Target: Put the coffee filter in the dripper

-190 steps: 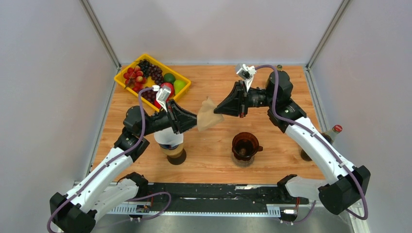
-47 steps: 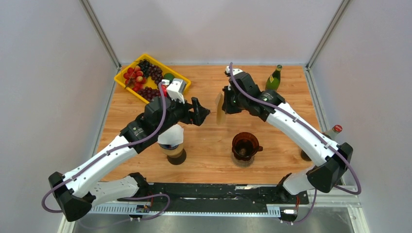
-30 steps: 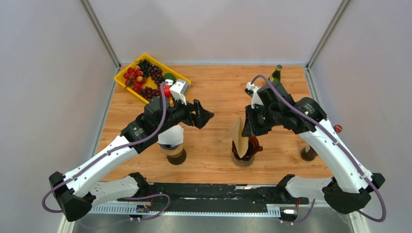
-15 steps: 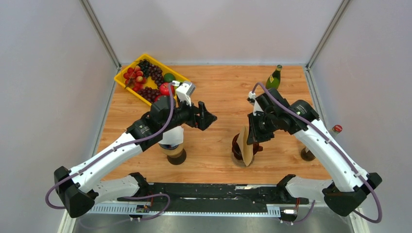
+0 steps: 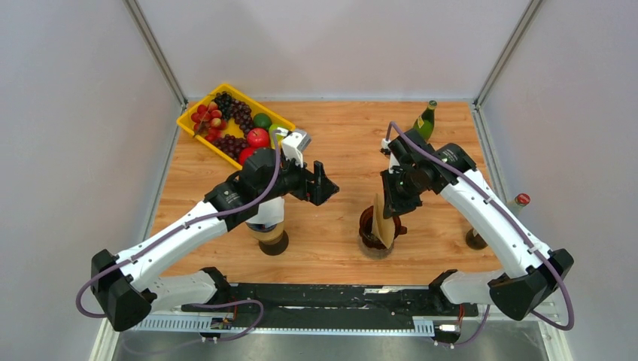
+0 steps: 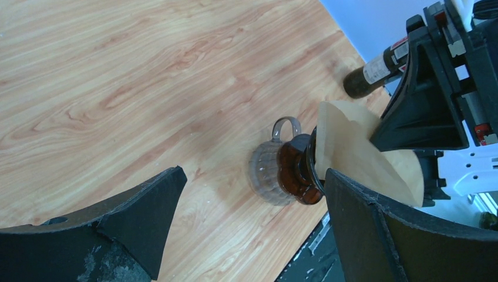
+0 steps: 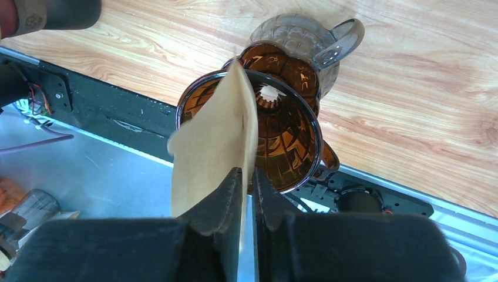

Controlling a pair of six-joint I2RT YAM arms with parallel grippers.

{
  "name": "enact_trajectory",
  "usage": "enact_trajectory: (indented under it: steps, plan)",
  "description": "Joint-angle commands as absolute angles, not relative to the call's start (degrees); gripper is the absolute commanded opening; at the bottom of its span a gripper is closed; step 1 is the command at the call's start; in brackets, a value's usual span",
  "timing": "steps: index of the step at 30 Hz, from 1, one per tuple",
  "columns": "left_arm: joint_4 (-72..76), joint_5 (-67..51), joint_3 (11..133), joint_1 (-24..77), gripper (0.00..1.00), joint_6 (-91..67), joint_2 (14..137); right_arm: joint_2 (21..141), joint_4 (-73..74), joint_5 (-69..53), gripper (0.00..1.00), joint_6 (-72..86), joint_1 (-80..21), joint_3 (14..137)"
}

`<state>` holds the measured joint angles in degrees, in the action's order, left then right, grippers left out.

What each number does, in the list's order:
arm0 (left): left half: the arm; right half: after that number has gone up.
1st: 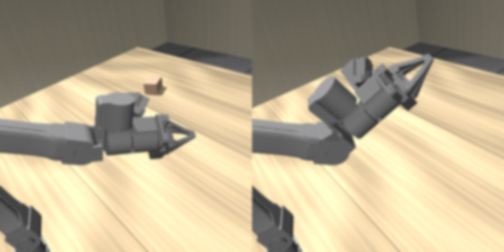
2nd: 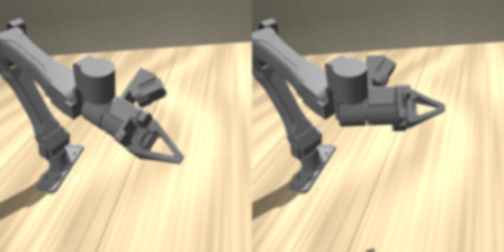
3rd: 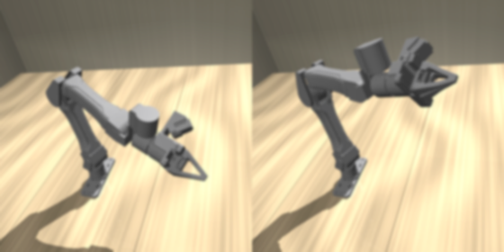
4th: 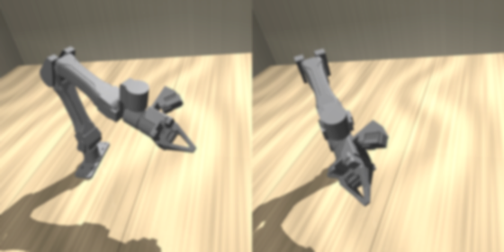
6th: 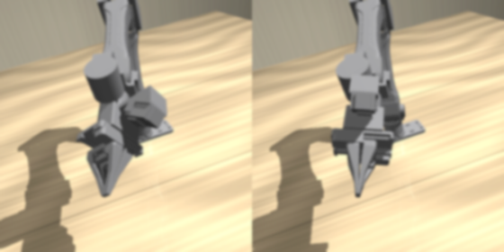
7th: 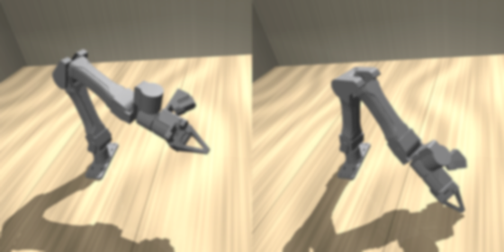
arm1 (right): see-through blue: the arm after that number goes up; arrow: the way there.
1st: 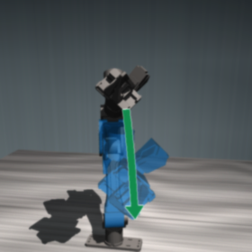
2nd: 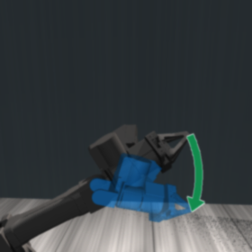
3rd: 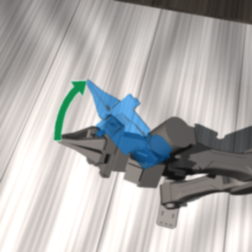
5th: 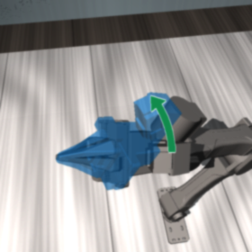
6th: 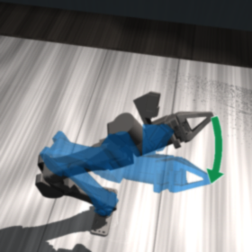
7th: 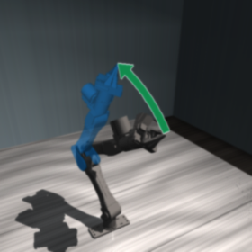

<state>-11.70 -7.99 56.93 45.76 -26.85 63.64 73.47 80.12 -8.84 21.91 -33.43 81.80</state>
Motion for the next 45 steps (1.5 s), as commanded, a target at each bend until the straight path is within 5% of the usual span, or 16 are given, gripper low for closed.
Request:
enact_trajectory:
  steps: [1,8,21,29,45]
  plan:
    - [-11.89,-8.74,59.57,45.94,1.0,-25.51,64.17,73.56,80.86,-6.46,0.18,21.13,-33.14,82.39]
    - [-13.79,-7.71,60.14,45.96,1.0,-25.13,63.3,73.44,80.86,-1.97,0.41,19.7,-33.14,84.13]
    - [-16.55,-5.27,60.26,45.95,1.0,-24.58,62.36,71.05,80.76,4.32,0.49,18.29,-33.2,86.1]
    - [-19.51,-1.34,58.19,45.92,1.0,-24.31,61.46,70.67,80.68,3.38,0.48,16.45,-33.38,86.72]
    - [-20.03,-0.15,56.91,45.92,1.0,-24.85,59.73,71.19,80.15,-2.27,0.22,16.34,-35.84,85.13]
